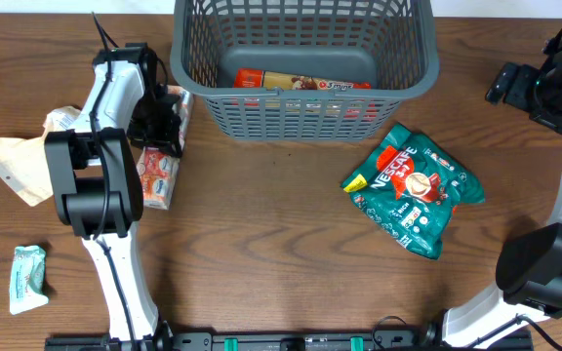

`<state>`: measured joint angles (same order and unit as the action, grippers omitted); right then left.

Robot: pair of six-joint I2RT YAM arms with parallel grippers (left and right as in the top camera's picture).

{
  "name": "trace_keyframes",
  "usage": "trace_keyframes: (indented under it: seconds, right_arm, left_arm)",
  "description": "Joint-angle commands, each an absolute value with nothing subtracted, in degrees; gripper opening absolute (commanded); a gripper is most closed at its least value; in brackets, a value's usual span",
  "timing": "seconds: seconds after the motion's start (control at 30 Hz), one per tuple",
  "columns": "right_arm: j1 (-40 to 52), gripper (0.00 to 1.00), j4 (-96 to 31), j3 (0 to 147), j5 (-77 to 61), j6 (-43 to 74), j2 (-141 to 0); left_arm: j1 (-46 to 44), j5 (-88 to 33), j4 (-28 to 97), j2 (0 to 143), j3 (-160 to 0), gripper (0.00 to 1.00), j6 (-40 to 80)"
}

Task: Pack container
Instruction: 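Carry the tissue strip into the basket and release, left gripper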

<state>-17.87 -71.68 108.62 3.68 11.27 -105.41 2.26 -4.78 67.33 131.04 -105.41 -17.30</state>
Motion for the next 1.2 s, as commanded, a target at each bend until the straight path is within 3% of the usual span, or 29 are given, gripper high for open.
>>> trace_keyframes:
  seconds: [0.0,0.33,0.47,0.63,0.87,1.17]
  right_arm:
    - [-17.6,0.99,-71.5,108.5,4.5,10.1,-105.1]
    - [-17.6,0.99,-71.6,108.5,4.5,9.5,-105.1]
    - [-17.6,0.99,-71.6,108.5,4.5,9.2,-105.1]
    - [-17.6,0.99,-71.5,108.5,4.5,8.7,-105.1]
    - [-17.6,0.99,-71.6,108.5,4.4,8.6,-105.1]
    - [-17.6,0.99,-72.6,108.5,3.8,8.7,-105.1]
  left_arm:
    - [3.1,-5.1,66.8,121.8,-107.0,0.06,-13.0]
    - [7.8,-5.2,56.1,97.4,-107.0,0.06,0.2]
    - [6.0,-6.1,48.8,88.9,-107.2,0.06,-0.8]
    - [-3.6,-17.6,41.1,83.2,-107.2,0.06,-22.2]
    - [-18.1,-19.1,27.3,84.5,-107.2,0.06,-37.2]
    - [-23.8,-19.0,24.5,95.8,-107.2,0.06,-58.8]
